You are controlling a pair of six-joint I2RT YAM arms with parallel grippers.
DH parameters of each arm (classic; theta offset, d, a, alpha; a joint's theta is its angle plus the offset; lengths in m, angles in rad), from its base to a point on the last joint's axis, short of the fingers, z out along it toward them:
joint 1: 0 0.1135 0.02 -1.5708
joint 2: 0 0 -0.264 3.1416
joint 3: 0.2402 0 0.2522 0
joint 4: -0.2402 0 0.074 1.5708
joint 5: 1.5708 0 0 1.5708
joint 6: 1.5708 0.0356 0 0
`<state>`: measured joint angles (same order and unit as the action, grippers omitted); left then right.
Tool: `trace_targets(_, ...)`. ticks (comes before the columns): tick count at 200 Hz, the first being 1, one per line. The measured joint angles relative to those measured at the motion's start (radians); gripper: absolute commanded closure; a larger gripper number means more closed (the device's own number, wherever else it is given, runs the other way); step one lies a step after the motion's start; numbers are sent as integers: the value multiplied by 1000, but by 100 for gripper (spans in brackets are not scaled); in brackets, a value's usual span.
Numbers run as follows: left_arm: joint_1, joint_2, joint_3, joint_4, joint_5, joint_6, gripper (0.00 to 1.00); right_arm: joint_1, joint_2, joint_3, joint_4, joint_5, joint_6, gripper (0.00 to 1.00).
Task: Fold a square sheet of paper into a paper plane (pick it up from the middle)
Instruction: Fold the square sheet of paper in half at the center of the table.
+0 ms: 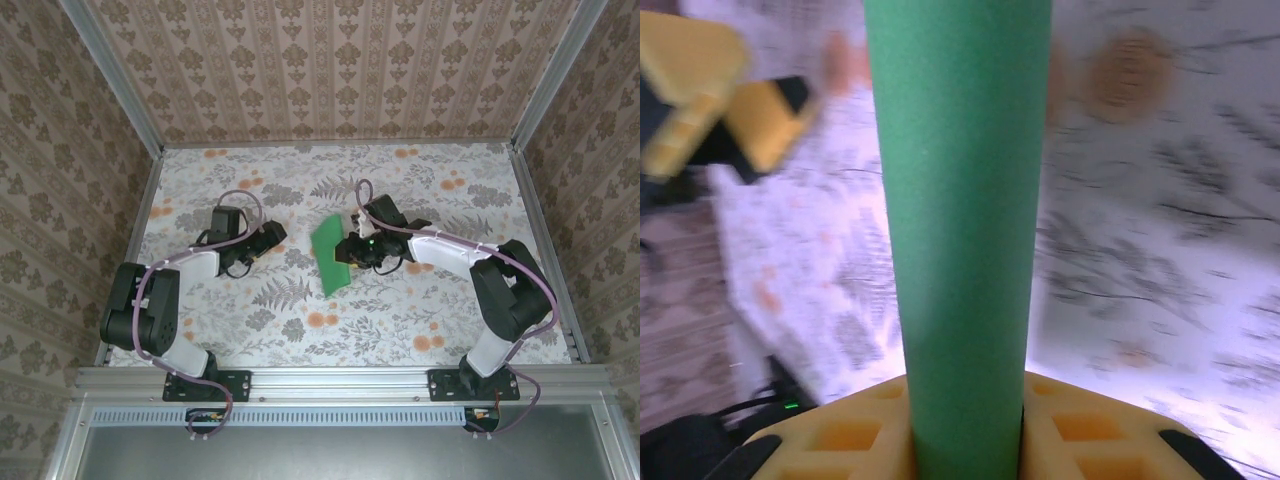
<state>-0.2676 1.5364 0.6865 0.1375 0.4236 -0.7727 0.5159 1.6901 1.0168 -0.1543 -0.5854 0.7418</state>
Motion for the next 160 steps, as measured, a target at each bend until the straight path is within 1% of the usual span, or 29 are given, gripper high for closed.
trace_targets(24,-47,-18,-2,12,26,-10,11,-13,32,-5,95,-83,55,65)
trace_targets(62,-106,-11,-5,80,75,-48,11,-41,95,-42,148,-135,103,58)
trace_targets(100,-135,66,-5,182,129,-119,14,-60,121,-70,203,-174,157,58)
trace_targets(127,-154,112,-6,231,151,-167,20,-74,124,-83,256,-194,203,60)
trace_targets(160,-173,128,-10,280,169,-208,34,-85,132,-92,302,-209,246,60)
